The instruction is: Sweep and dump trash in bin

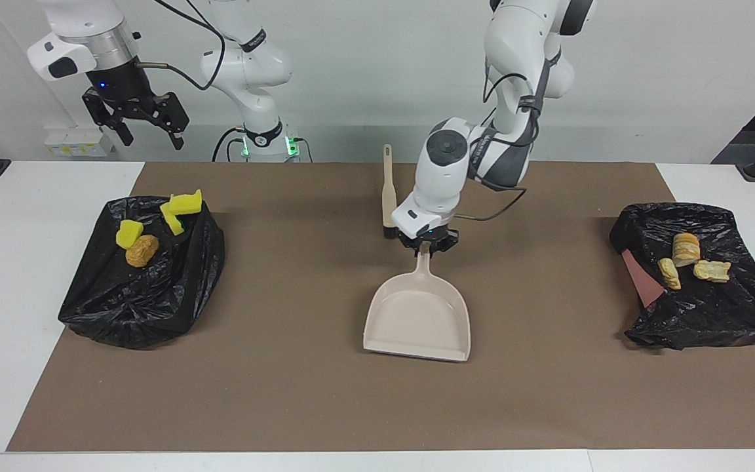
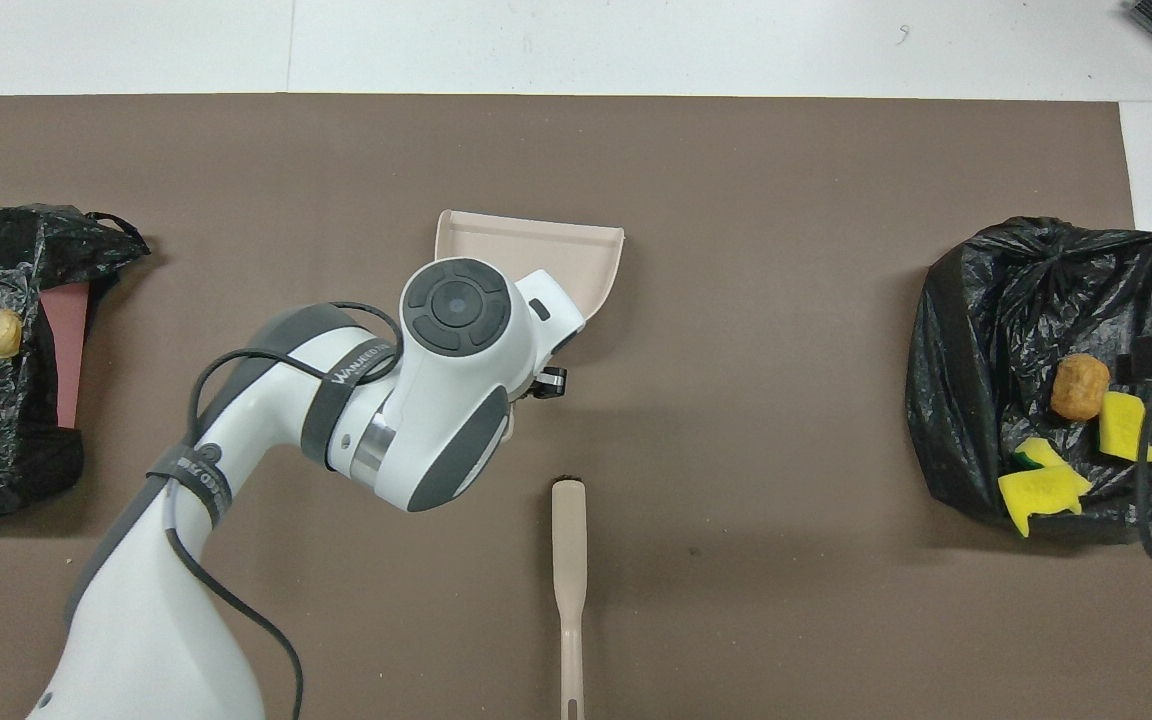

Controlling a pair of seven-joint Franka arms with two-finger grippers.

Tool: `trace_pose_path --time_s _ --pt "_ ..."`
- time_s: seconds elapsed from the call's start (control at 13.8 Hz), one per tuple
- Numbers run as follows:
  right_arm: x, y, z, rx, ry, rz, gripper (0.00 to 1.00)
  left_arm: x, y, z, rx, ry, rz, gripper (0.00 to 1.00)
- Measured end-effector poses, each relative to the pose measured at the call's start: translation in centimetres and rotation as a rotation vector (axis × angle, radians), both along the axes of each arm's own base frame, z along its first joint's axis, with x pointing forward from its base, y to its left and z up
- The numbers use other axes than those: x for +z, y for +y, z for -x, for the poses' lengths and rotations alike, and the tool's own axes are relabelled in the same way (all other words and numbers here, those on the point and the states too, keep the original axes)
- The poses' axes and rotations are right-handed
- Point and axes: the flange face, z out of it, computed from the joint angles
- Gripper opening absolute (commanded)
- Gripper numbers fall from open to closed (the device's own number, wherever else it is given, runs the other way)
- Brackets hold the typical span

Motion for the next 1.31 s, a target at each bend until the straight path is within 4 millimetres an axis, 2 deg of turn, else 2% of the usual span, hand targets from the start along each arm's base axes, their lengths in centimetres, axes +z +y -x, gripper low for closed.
trace_pose_path --time_s 0.07,0.15,0.29,0.44,0.58,0.8,1.02,1.16,1.31 --pt "0.0 0.0 0.0 0.0 0.0 0.0 1.0 -0.5 -0.4 0.1 0.011 -0.001 0.001 0.78" --pt "0.0 0.1 0.0 0.002 0.0 0.0 1.0 -0.7 -0.5 0.1 0.017 0.001 0.0 1.0" --pt "0.0 0.4 0.0 0.008 0.0 0.0 1.0 -0.3 -0.2 -0.3 0.051 -0.005 0.002 1.0" --pt "0.0 0.6 0.0 0.013 0.001 -0.001 1.0 0.9 0.7 -1.2 0.084 -0.022 0.009 1.0" --pt "0.0 0.6 0.0 0.013 0.001 -0.001 1.0 3.1 3.2 -2.7 0.131 -0.038 0.015 1.0" --pt "0.0 0.4 0.0 0.01 0.001 -0.002 1.0 6.6 9.9 -5.9 0.17 -0.069 0.026 1.0" --pt "0.0 0.6 0.0 0.013 0.001 -0.002 1.0 9.0 16.7 -8.3 0.156 -0.085 0.023 1.0" --pt "-0.1 0.8 -0.1 0.016 0.001 -0.002 1.0 10.8 21.0 -9.1 0.129 -0.091 0.018 1.0" --pt "-0.1 0.8 -0.1 0.016 0.001 -0.002 1.0 12.4 24.5 -9.1 0.092 -0.086 0.011 1.0"
